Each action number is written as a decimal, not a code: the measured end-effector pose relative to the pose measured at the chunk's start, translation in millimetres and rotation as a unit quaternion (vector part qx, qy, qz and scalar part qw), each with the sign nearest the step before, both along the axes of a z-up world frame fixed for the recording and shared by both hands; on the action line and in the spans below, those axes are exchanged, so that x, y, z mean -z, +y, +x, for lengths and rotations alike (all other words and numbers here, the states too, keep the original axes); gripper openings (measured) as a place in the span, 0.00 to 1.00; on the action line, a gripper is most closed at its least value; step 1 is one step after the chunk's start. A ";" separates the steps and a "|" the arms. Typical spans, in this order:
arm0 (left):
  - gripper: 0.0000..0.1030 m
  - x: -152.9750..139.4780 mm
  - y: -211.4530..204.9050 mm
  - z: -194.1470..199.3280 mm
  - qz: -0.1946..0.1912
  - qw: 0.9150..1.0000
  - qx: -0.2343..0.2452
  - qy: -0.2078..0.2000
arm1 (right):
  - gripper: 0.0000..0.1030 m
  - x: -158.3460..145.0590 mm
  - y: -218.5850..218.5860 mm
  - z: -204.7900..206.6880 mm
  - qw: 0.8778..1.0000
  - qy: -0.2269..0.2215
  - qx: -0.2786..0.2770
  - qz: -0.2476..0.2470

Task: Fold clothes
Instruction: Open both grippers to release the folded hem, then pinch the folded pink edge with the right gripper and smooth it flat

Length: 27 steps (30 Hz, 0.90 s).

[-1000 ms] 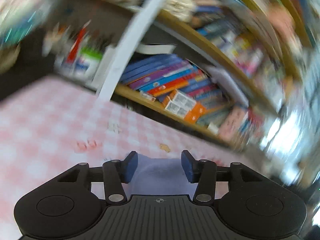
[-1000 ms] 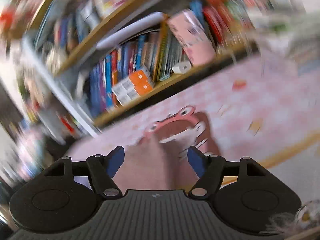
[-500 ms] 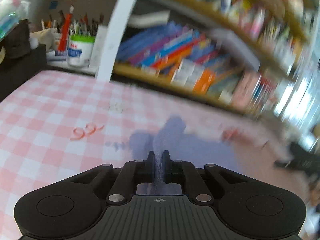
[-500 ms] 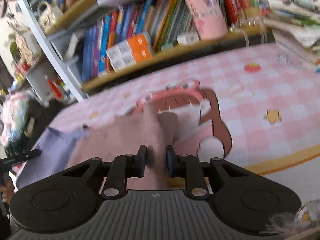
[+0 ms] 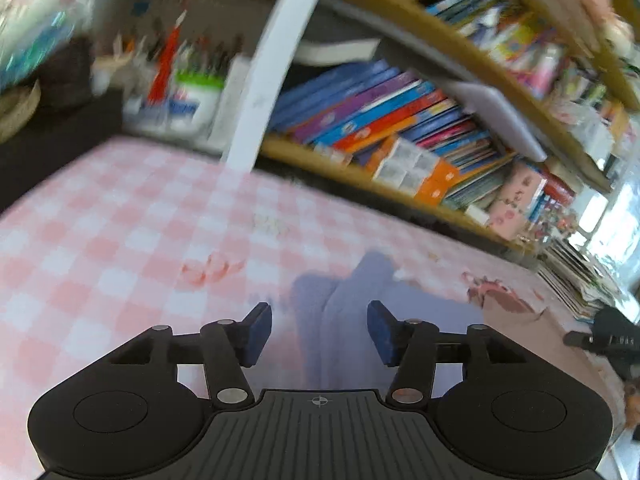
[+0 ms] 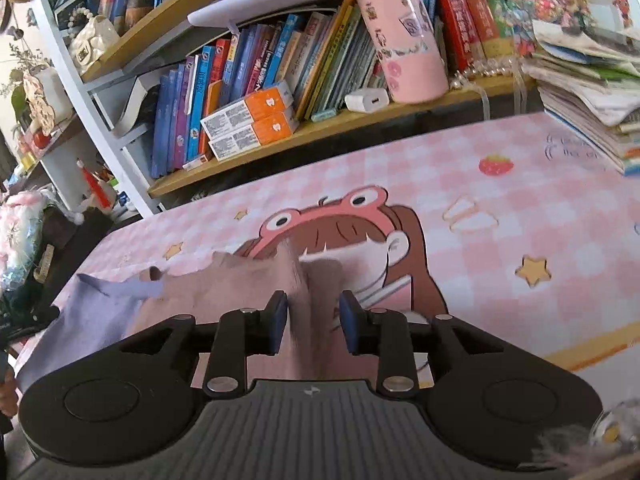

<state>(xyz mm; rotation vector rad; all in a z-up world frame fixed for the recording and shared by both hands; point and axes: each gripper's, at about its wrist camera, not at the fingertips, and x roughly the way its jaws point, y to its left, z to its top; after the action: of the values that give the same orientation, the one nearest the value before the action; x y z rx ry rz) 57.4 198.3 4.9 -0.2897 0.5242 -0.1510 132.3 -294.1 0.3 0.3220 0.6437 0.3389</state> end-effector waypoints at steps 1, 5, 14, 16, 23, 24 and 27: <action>0.48 1.7 -1.3 5.0 0.002 1.000 0.004 0.008 | 0.27 -1.0 0.2 2.1 1.000 0.000 -0.001 -0.002; 0.04 13.6 0.0 21.2 -0.025 0.999 0.022 0.039 | 0.07 0.8 4.1 9.1 1.000 0.005 -0.009 -0.001; 0.04 20.6 9.2 11.7 -0.082 0.997 0.002 0.016 | 0.05 6.6 6.3 9.5 1.000 0.002 -0.003 0.014; 0.05 19.4 9.9 9.4 -0.082 0.997 0.005 0.009 | 0.05 12.5 5.7 10.9 1.000 0.006 0.000 0.021; 0.25 18.6 6.7 6.8 -0.071 0.997 0.019 0.002 | 0.06 22.9 -4.2 8.2 0.998 0.006 0.003 0.062; 0.25 18.5 6.3 6.4 -0.070 0.997 0.021 0.001 | 0.06 23.6 -5.0 7.6 0.998 0.006 0.004 0.066; 0.23 18.2 4.9 5.2 -0.066 0.997 0.027 -0.002 | 0.06 25.3 -5.0 7.4 0.998 0.006 0.004 0.067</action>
<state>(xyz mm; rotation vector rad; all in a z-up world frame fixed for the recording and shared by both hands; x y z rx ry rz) 62.7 203.2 -13.3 -0.4036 0.5197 -0.2386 139.7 -299.2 -24.9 0.4554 0.6319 0.3744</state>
